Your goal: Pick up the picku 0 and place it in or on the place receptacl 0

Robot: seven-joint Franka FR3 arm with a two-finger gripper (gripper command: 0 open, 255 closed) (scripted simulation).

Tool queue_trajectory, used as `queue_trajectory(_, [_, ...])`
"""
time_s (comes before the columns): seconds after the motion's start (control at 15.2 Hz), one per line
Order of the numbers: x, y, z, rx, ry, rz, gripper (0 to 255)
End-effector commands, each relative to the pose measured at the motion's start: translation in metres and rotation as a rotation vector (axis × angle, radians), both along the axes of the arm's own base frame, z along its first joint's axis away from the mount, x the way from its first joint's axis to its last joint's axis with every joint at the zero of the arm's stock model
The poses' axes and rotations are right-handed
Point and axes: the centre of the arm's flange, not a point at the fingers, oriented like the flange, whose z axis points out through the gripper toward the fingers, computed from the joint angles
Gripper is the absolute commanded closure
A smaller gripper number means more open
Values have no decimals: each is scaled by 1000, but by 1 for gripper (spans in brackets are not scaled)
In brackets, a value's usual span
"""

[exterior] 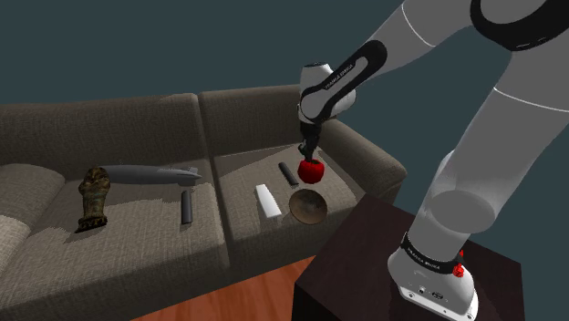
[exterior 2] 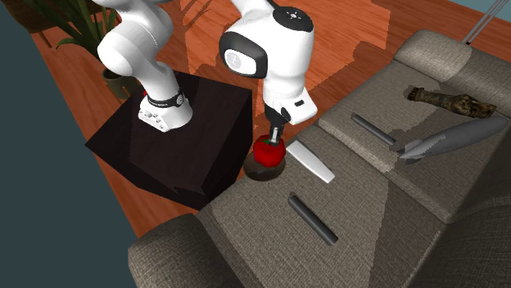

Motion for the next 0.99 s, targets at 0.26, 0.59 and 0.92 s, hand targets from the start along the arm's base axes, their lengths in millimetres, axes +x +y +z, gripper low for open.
queue_trajectory(0.26, [-18,23,-11,-1,-1,-1,255])
queue_trajectory(0.59, [-18,23,-37,-1,-1,-1,255])
queue_trajectory(0.92, [-18,23,-64,-1,-1,-1,255])
